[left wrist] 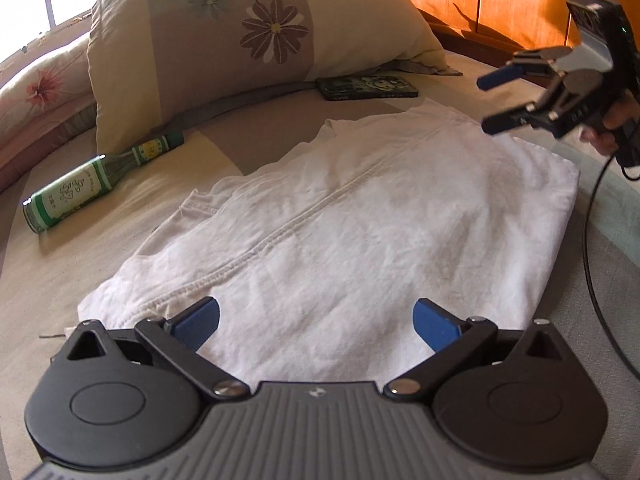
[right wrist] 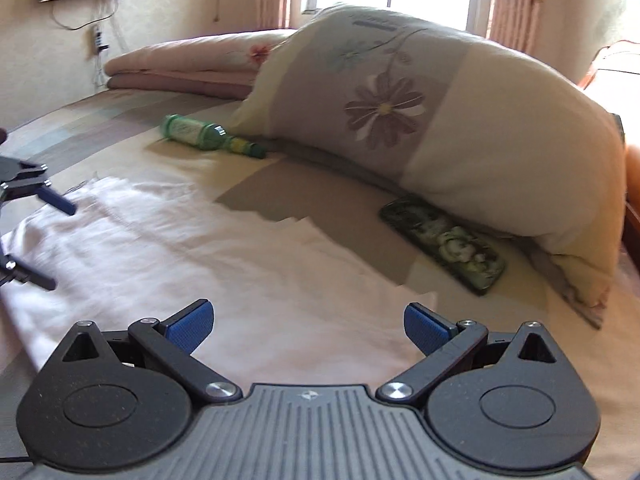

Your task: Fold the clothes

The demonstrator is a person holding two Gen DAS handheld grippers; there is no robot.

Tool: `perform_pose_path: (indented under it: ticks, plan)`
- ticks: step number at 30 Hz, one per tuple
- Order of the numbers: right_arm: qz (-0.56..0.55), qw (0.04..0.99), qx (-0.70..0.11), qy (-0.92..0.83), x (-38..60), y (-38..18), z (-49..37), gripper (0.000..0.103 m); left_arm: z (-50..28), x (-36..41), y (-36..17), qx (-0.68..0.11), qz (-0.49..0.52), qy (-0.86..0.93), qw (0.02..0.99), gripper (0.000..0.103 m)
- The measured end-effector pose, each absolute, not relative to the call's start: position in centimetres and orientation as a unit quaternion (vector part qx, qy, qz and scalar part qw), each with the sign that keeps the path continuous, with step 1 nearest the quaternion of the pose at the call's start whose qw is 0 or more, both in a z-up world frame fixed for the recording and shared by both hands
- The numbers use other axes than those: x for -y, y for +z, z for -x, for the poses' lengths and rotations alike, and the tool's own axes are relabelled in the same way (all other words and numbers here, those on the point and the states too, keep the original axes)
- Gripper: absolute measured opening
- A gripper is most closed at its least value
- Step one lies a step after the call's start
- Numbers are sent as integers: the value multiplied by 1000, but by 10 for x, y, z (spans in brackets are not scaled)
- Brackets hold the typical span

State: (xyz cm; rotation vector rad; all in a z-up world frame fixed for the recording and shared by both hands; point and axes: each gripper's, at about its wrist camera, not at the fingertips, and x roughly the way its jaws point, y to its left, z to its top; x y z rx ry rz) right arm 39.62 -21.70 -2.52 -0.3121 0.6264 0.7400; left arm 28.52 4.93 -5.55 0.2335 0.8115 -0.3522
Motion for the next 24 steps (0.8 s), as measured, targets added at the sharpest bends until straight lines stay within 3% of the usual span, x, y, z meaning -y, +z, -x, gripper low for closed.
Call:
perform_pose_path:
  ticks: [9,13,19,24]
  plan:
    - [126,876,-349,309,261,-73,-335,103,-279,-71,-77,-413,-88,-148,894,102]
    - [119,878,-363,291,276,-67,-326,103,-275,-74,-76,-411,-83,-136,897,102]
    - [100,899,-302,302,272,-33,-326,103,-248,-64,-64,-386,-89,-146,906,102]
    - [78,897,-303,313,255,-28,-358,101,-235,-78,-61,-368,-87,-133,916,102]
